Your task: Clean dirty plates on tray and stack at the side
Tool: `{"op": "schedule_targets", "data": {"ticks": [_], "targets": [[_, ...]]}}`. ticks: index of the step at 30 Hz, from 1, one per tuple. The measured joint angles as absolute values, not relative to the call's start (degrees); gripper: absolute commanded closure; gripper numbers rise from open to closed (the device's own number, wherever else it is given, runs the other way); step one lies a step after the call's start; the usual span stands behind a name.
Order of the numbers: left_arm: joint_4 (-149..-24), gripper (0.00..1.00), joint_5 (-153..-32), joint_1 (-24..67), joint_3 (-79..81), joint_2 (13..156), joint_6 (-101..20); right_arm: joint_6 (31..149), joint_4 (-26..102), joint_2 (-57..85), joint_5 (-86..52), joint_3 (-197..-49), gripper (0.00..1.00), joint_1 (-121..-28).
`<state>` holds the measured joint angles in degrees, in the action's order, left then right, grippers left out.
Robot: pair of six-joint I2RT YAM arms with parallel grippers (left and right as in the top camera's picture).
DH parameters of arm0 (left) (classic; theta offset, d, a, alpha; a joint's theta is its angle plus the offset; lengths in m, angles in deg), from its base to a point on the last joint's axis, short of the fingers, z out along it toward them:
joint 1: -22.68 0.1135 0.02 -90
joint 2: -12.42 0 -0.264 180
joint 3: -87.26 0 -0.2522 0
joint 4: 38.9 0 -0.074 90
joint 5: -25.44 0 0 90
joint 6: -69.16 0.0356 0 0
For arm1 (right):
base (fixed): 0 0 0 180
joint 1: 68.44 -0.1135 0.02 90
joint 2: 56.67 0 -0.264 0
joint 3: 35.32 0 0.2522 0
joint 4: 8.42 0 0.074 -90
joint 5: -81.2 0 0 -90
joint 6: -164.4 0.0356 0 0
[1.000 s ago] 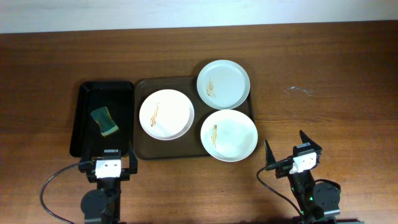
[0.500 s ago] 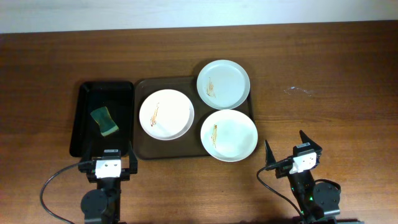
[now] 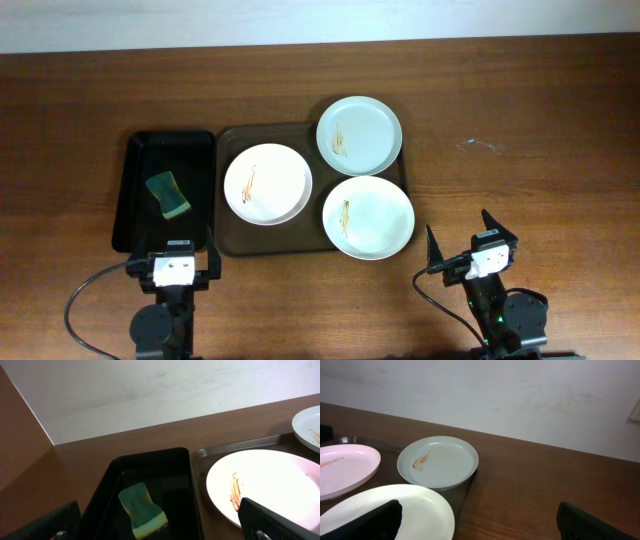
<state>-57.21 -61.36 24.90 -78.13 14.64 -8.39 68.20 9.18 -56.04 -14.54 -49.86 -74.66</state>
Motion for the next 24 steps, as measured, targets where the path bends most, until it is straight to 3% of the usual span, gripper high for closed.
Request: {"op": "schedule_targets", "data": {"ticks": [24], "targets": [[-57.2,0.01,-61.4,24.9,-78.1,14.6,-8.4,68.2,9.1,-56.0,-14.6,-49.9,0.02,-74.7]]}}
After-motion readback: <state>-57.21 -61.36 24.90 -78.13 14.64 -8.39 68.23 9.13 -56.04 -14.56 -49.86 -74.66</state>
